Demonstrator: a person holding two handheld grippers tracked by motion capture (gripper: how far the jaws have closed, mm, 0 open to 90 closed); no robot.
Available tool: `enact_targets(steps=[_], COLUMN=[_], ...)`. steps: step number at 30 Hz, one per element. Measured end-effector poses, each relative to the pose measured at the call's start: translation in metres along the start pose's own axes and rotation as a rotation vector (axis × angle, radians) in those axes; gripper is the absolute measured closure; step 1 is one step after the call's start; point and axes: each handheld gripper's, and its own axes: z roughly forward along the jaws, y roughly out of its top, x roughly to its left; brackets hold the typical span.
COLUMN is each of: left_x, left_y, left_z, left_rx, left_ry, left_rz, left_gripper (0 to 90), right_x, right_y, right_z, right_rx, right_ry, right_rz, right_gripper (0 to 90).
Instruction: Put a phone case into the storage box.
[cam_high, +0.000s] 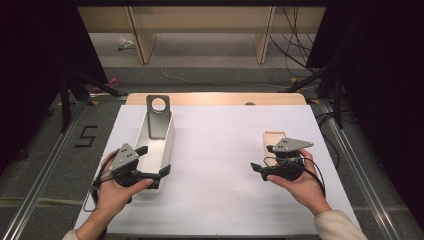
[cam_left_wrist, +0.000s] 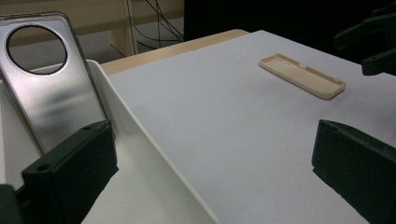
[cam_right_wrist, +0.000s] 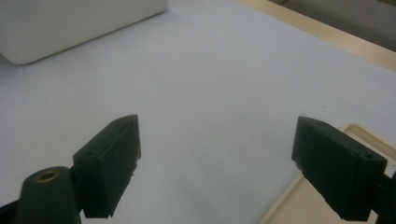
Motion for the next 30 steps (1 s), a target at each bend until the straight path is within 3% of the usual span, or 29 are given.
enact_targets(steps=[21,30], left_x=[0.000,0.001], left_y=[-0.004,-0.005], left_z=[0.004,0.004], left_rx=[0.010,0.010], left_ry=[0.000,-0.001], left_rz=[-0.008,-0.017], left_gripper=[0.0,0.0], right_x=[-0.022,-0.042], right_y=[-0.003,-0.010], right_z=[-0.004,-0.010], right_rx=[0.020,0.038], right_ry=[-0.075,-0.122], right_rz=[0.055,0.091], right_gripper=[22.0,24.4])
